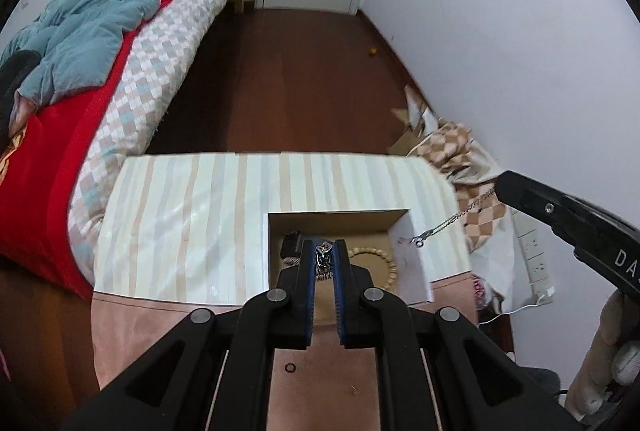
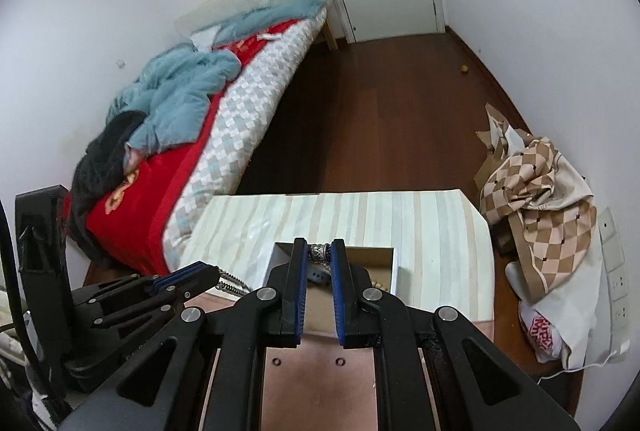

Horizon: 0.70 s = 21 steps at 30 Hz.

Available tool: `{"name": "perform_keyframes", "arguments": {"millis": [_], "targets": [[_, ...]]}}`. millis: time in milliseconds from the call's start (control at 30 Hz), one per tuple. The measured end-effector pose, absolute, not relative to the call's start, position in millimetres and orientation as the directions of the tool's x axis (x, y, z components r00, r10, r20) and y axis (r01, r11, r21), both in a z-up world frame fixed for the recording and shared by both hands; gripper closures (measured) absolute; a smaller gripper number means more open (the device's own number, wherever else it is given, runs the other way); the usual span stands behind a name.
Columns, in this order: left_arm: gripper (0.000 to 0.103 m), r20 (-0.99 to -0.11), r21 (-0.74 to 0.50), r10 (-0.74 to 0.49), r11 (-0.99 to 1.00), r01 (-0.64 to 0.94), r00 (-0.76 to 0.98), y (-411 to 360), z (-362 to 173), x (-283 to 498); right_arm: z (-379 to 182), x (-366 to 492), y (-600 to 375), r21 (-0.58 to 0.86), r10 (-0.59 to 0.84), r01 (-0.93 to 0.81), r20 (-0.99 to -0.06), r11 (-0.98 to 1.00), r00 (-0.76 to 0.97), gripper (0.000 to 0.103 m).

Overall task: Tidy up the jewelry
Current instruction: 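Carry the chain bracelet and necklace into the white box while both tools open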

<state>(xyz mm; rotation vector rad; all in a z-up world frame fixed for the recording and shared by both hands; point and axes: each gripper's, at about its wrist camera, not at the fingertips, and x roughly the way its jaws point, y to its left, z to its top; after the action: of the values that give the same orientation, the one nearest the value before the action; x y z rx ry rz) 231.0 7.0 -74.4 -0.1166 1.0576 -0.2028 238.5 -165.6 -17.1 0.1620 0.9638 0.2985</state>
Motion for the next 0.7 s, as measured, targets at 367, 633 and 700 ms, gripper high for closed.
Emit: {"name": "perform_keyframes", "arguments": {"millis": [367, 633, 700], "targets": [[0.096, -0.930, -0.218, -0.201, 0.976, -0.020, 0.307, 15.0, -147.9, 270.4, -108.5, 309.1, -158.4, 0.200, 0.236, -0.129, -0.881, 0.971, 0.410, 0.091], [0.034, -0.933, -0.166, -0.145, 0.985, -0.038, 0.330, 12.2, -141.6, 268.2, -151.3, 312.3, -153.7, 0.238, 0.269, -0.149, -0.930, 0.960, 0.252, 0.090], [0.032, -0.929, -0.149, -0.127, 0.988, -0.037, 0.348, 11.6, -136.9, 265.2, -156.5, 306.7, -154.6, 0.253, 0.281, -0.152, -0.937, 0.956, 0.210, 0.090]]}}
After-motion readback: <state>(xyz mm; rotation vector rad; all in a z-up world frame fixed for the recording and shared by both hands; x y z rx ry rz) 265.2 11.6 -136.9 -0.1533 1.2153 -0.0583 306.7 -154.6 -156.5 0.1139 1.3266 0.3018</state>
